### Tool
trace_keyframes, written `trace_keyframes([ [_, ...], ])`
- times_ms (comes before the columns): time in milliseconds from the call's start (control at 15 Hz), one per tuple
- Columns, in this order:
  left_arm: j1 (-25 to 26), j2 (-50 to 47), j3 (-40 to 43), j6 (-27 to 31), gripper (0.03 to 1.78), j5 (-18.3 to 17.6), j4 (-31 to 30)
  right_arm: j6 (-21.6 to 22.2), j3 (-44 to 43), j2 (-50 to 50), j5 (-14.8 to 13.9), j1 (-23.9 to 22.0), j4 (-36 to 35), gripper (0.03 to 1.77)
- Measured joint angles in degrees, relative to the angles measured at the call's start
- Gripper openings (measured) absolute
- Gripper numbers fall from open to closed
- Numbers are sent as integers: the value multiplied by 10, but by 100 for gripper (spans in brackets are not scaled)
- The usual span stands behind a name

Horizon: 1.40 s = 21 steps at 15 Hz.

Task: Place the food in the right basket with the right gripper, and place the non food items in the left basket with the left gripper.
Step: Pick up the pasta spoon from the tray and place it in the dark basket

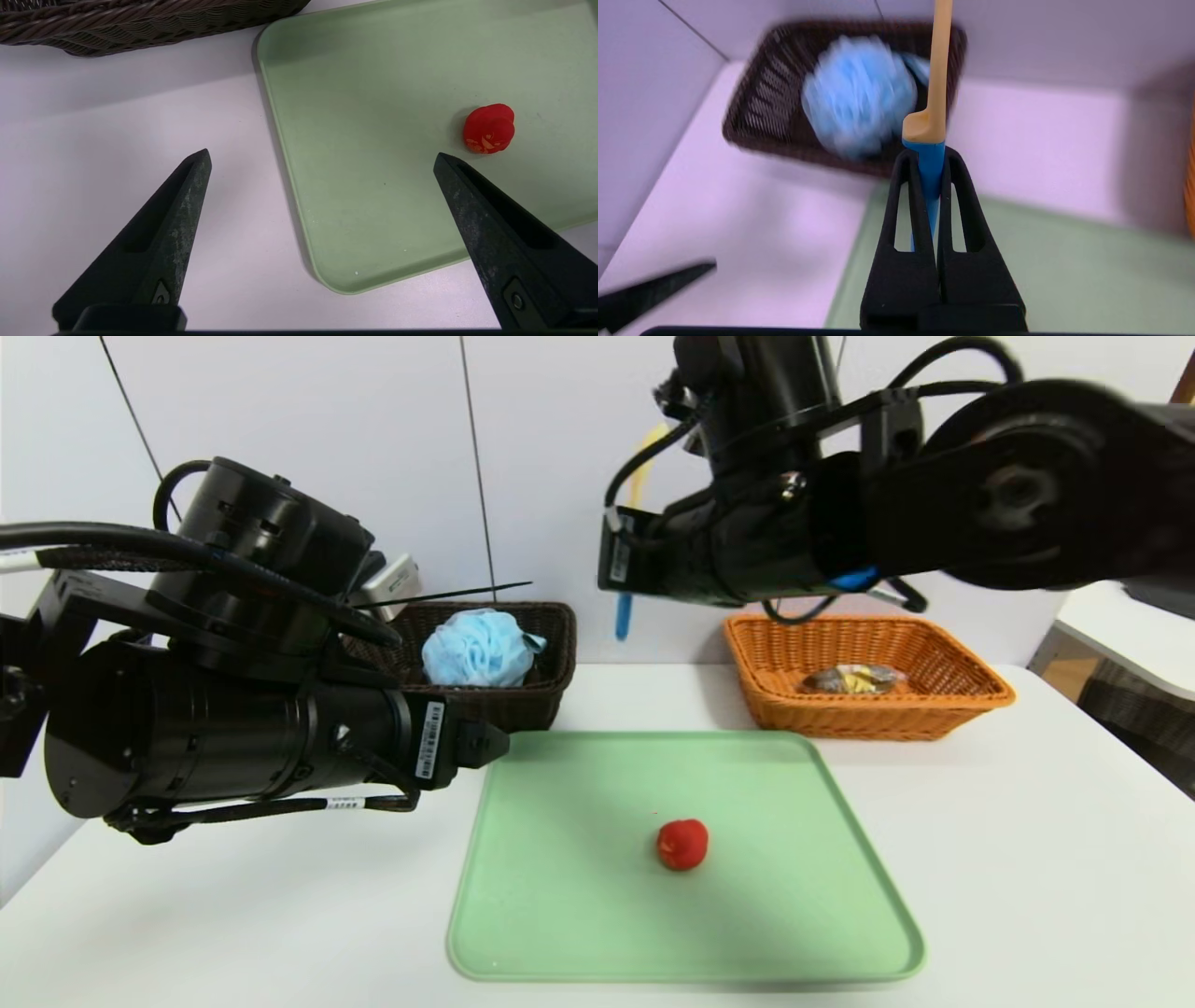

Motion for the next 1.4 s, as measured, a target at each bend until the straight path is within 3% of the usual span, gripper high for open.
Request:
trace_keyframes([
  [133, 0, 2, 1, -1, 169, 0, 0, -78, 0, 40, -3, -1, -137, 7],
  [200, 0, 4, 2, -1, 169, 1, 0, -96, -1, 56, -1, -1, -183, 7],
  [467, 0, 15, -8, 8, 169, 30, 1, -100, -1, 121, 11, -1, -330, 7],
  [667, 0, 26, -15, 8, 169, 32, 0, -100, -1, 169, 12, -2, -415, 7],
  [867, -1, 35, -17, 7, 169, 32, -3, -100, -2, 199, 15, -1, -434, 7],
  [1133, -1, 43, -18, 6, 169, 32, -4, -101, 0, 216, 19, -1, -430, 70],
  [1400, -1, 43, -18, 7, 169, 32, -3, -102, 0, 222, 17, -3, -435, 110],
])
